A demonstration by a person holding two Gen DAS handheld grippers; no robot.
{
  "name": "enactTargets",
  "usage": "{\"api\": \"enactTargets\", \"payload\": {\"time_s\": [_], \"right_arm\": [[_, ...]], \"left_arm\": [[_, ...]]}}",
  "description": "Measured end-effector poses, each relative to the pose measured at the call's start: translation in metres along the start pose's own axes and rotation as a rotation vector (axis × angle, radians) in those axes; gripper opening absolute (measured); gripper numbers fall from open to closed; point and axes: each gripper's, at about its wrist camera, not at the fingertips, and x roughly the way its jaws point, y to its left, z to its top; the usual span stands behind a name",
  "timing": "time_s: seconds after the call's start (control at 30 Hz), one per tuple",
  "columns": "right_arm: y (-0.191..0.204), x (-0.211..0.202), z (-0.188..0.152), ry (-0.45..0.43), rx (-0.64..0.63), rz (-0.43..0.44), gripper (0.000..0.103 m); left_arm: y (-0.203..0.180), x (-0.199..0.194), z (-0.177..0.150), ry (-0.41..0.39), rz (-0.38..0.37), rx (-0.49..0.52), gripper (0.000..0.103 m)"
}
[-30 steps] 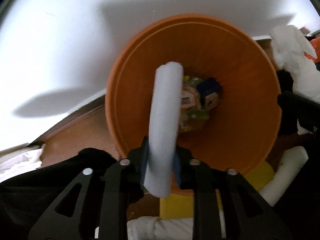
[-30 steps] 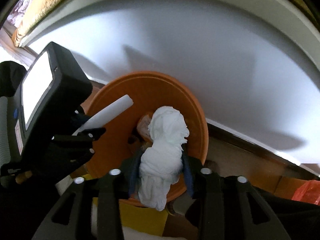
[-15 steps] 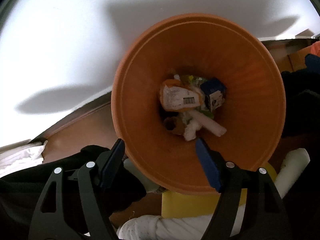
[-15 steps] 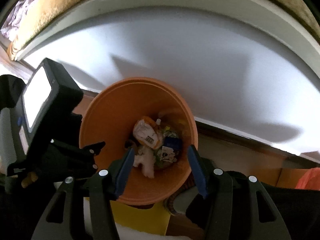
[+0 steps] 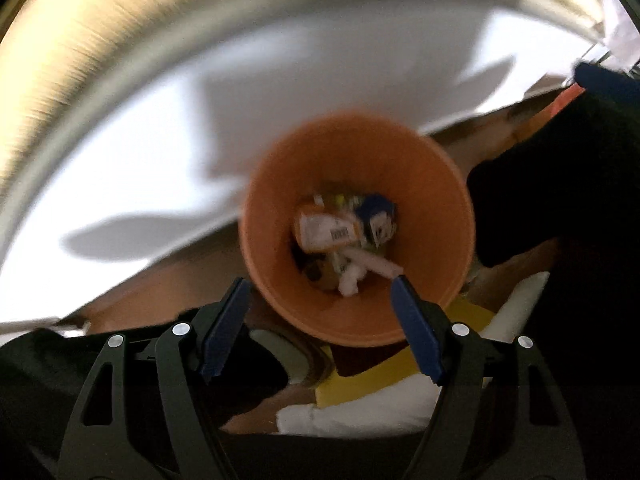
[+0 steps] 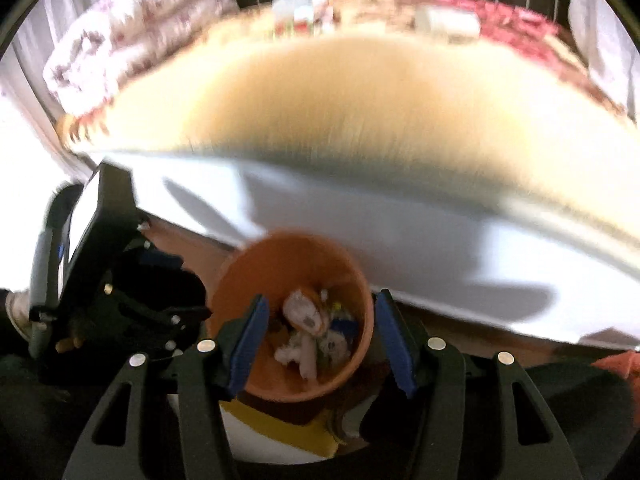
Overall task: Collect trash
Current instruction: 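Grasp the white paper cup with the right tool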
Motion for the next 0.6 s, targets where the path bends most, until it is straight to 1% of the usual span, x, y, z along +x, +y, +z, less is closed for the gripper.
{"api": "enactTargets", "payload": {"time_s": [0.03, 0.07, 0.17, 0.27, 0.33, 0.4, 0.5, 0.57, 0.6], "right_arm": [[-0.005, -0.008, 0.009, -0.028, 0.011, 0.011, 0.058], [-0.008, -0.015, 0.016, -0.048, 0.019, 0.016, 0.062], [-0.028, -0.034, 0.056, -0.147, 0.062, 0.000, 0.063], [-0.050, -0.041, 0.094, -0.197, 0.143, 0.021, 0.063], [-0.070, -0.034, 0.125, -0.218, 0.236, 0.061, 0.063], [-0.093, -0.022, 0.156, -0.228, 0.330, 0.080, 0.063], [-0.119, 0.003, 0.195, -0.217, 0.450, 0.097, 0.063], [-0.133, 0.017, 0.210, -0.209, 0.521, 0.118, 0.063], [-0.143, 0.026, 0.219, -0.202, 0.578, 0.135, 0.063]], "left_arm": [[0.003, -0.012, 0.000, -0.032, 0.003, 0.001, 0.071], [0.008, -0.029, 0.001, -0.081, 0.016, -0.004, 0.072], [0.027, -0.061, 0.011, -0.184, 0.056, -0.046, 0.072], [0.055, -0.091, 0.031, -0.314, 0.111, -0.126, 0.074], [0.066, -0.101, 0.043, -0.366, 0.141, -0.168, 0.075], [0.078, -0.112, 0.058, -0.428, 0.164, -0.204, 0.075], [0.089, -0.120, 0.078, -0.499, 0.222, -0.239, 0.078], [0.096, -0.123, 0.091, -0.530, 0.257, -0.247, 0.078], [0.099, -0.121, 0.098, -0.538, 0.270, -0.251, 0.078]]}}
